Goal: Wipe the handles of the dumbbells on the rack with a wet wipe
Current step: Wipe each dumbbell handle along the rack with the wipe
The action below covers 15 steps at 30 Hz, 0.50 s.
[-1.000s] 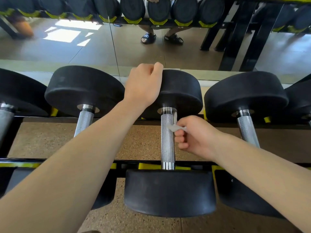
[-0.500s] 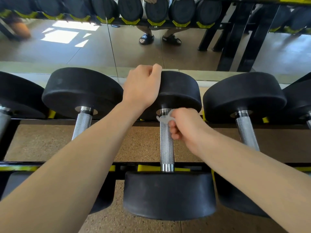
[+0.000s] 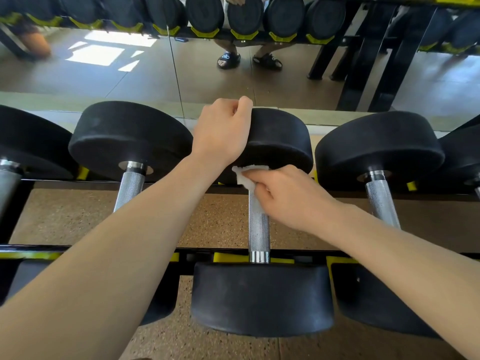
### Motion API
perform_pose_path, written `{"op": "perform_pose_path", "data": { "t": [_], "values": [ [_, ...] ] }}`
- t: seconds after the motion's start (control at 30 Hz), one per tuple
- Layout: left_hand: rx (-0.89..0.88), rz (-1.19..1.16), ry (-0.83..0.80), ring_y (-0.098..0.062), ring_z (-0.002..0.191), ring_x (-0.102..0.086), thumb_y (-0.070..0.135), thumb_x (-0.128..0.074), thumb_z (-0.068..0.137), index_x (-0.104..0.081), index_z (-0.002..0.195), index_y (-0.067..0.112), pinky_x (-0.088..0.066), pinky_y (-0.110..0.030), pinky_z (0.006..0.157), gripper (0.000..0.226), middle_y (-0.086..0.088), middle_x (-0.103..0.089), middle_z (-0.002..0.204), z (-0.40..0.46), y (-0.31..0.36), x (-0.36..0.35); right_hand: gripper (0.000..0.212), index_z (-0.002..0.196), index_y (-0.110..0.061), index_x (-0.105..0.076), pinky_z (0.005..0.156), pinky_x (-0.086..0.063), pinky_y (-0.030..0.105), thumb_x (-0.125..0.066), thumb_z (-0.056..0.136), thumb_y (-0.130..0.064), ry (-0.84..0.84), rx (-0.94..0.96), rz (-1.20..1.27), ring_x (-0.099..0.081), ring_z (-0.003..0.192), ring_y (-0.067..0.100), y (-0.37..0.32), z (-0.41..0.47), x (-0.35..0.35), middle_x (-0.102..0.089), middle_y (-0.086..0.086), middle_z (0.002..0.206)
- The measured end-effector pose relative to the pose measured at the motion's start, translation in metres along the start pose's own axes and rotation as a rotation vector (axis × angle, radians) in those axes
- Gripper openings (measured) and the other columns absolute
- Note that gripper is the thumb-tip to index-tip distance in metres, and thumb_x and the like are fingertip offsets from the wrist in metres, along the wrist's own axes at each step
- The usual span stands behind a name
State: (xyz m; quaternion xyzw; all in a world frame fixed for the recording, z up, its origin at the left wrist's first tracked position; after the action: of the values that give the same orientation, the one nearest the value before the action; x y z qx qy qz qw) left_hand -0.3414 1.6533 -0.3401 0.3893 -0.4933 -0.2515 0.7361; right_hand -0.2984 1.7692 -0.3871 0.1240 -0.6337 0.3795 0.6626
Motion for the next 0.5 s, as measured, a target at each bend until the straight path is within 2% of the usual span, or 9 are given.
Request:
{"op": "perform_pose_path", "data": {
  "t": [0.1,0.13,0.23,0.37,0.5],
  "values": [
    [0.001,0.010,0.001,-0.014,0.051,-0.031,0.028,-0.037,0.104,-0.030,0.054,0.020,-0.023,-0.031,0.053,0.052,0.002,-0.028,0.053,-0.001,0.001,0.000,0.042,0.135,-0.029,-0.057,0.048,-0.036,0.018,-0.039,0.099,-0.017,0.061,-0.058,0.080,-0.056,0.054,0.007,0.009,-0.009,0.000,-0.059,-0.008,0.071],
    [-0.001,0.013,0.005,-0.015,0.051,-0.032,0.028,-0.037,0.104,-0.030,0.053,0.020,-0.023,-0.031,0.053,0.052,0.002,-0.028,0.053,-0.002,0.002,0.001,0.042,0.135,-0.029,-0.057,0.048,-0.036,0.018,-0.039,0.099,-0.016,0.083,-0.076,0.103,-0.056,0.054,0.007,0.011,-0.013,0.001,-0.059,-0.009,0.071],
    [0.006,0.023,0.014,-0.015,0.052,-0.032,0.028,-0.037,0.105,-0.029,0.053,0.020,-0.024,-0.031,0.052,0.052,0.001,-0.029,0.054,-0.002,0.003,0.003,0.038,0.131,-0.026,-0.058,0.049,-0.045,0.025,-0.041,0.099,-0.016,0.175,-0.104,0.151,-0.057,0.057,0.007,0.013,-0.022,0.005,-0.059,-0.008,0.071],
    [0.009,0.006,0.014,-0.016,0.054,-0.031,0.029,-0.038,0.103,-0.028,0.054,0.019,-0.023,-0.034,0.054,0.051,0.000,-0.029,0.054,0.000,0.000,0.002,0.032,0.127,-0.022,-0.057,0.047,-0.038,0.017,-0.042,0.100,-0.017,0.263,-0.188,0.230,-0.055,0.054,0.005,0.017,-0.026,0.003,-0.056,-0.011,0.071],
    [0.004,0.006,0.019,-0.017,0.054,-0.029,0.029,-0.039,0.102,-0.026,0.054,0.019,-0.022,-0.035,0.054,0.051,0.001,-0.027,0.054,0.000,0.000,0.002,0.027,0.116,-0.024,-0.064,0.057,-0.047,0.016,-0.043,0.099,-0.017,0.352,-0.335,0.477,-0.061,0.074,-0.001,0.029,-0.031,0.005,-0.064,-0.013,0.084]
  ]
}}
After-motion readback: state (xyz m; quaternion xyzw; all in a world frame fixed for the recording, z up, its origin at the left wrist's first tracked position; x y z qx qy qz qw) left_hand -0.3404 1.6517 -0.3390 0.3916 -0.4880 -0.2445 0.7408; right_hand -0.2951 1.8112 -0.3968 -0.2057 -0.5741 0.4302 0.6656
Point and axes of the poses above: each hand's wrist, its own z-axis towards the middle knuckle, its own x-axis out of the back of the hand, y = z × x, the point moved 10 cm from there along z, towards the middle knuckle
